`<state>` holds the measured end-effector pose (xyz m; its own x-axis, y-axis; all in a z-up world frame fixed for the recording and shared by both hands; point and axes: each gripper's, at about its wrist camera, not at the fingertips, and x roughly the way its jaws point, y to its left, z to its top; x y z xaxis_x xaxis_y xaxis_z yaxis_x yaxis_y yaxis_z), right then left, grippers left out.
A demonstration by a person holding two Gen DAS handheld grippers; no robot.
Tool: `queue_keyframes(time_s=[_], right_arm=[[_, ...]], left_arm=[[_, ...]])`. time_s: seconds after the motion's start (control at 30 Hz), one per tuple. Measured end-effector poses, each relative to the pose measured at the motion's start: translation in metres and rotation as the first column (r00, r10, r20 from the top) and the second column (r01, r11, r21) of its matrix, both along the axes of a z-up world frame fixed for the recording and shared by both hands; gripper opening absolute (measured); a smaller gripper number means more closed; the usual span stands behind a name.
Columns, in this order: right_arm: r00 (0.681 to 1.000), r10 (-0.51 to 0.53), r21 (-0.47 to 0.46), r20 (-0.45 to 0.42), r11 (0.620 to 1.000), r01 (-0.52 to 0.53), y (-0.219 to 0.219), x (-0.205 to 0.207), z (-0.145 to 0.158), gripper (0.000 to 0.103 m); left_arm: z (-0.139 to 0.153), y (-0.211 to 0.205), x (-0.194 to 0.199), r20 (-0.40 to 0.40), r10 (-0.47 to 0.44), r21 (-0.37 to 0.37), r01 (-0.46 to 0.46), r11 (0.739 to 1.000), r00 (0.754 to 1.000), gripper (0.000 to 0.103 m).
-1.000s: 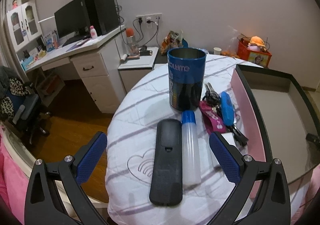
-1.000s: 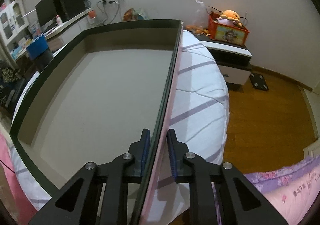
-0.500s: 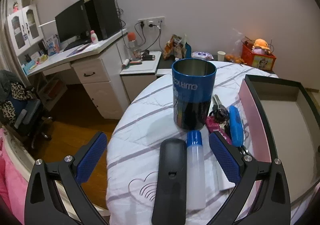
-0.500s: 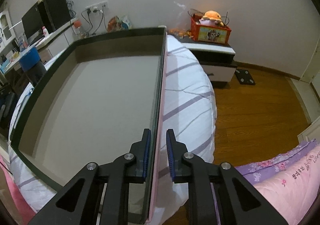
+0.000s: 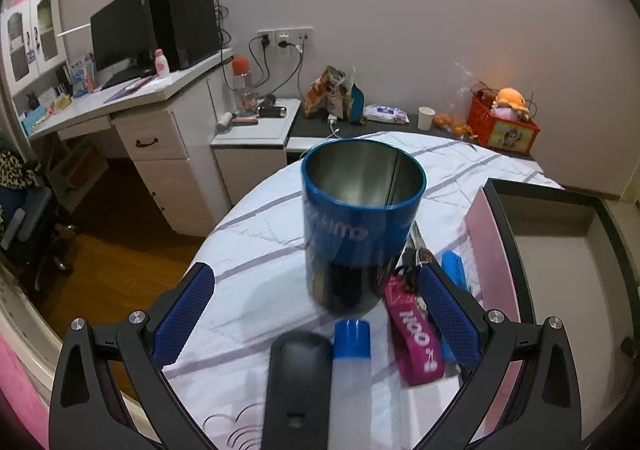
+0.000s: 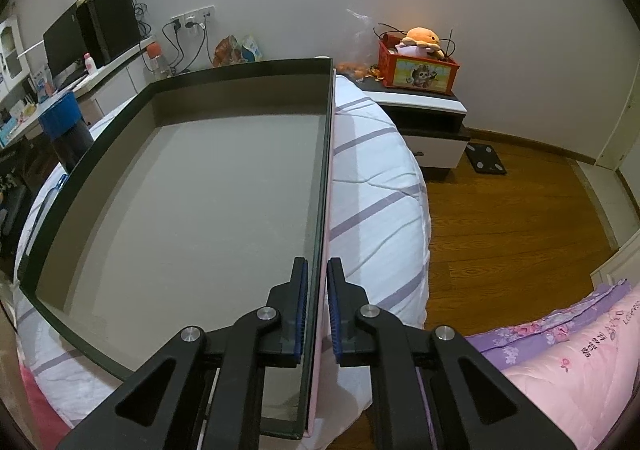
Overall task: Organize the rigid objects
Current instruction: 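Grasp the blue metal cup rim with the left tool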
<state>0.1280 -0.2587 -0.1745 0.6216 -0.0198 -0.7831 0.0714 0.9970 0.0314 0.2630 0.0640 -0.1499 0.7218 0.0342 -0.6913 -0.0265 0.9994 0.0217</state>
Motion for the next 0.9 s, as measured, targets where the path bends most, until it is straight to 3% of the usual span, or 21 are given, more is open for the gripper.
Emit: queue_keyframes(time_s=[0.13, 0.37, 0.43, 0.5, 0.77, 0.9], right_arm=[[1.000, 0.002, -0.001, -0.002, 1.000, -0.002, -0.001, 0.001, 0.000, 0.009], [1.000, 0.005, -0.003, -0.002, 1.000, -0.005, -0.002, 0.000, 0.000, 0.009], [1.000, 0.006, -0.005, -0.002, 1.000, -0.006, -0.002, 0.000, 0.000, 0.009], [1.000, 0.007, -0.006, -0.002, 1.000, -0.007, -0.003, 0.000, 0.000, 0.009], [1.000, 0.008, -0.002, -0.004, 1.000, -0.008, -0.001, 0.000, -0.002, 0.009], [1.000, 0.008, -0.001, -0.015, 1.000, -0.008, 0.000, 0.000, -0.005, 0.009]], left_arm=[[-0.002, -0.010, 0.014, 0.016, -0.002, 0.040, 0.001, 0.999, 1.000, 0.103], [-0.006, -0.015, 0.033, 0.048, -0.020, 0.011, 0.020, 1.000, 0.999, 0.103], [-0.007, -0.018, 0.035, 0.062, -0.030, 0.023, 0.028, 0.999, 0.998, 0.097], [-0.009, -0.019, 0.039, 0.039, -0.049, 0.021, 0.048, 0.999, 0.998, 0.070], [-0.006, -0.015, 0.030, 0.044, -0.069, -0.034, 0.070, 0.997, 0.997, 0.068], [0.009, -0.017, 0.009, 0.084, -0.075, -0.010, 0.076, 0.997, 0.994, 0.068]])
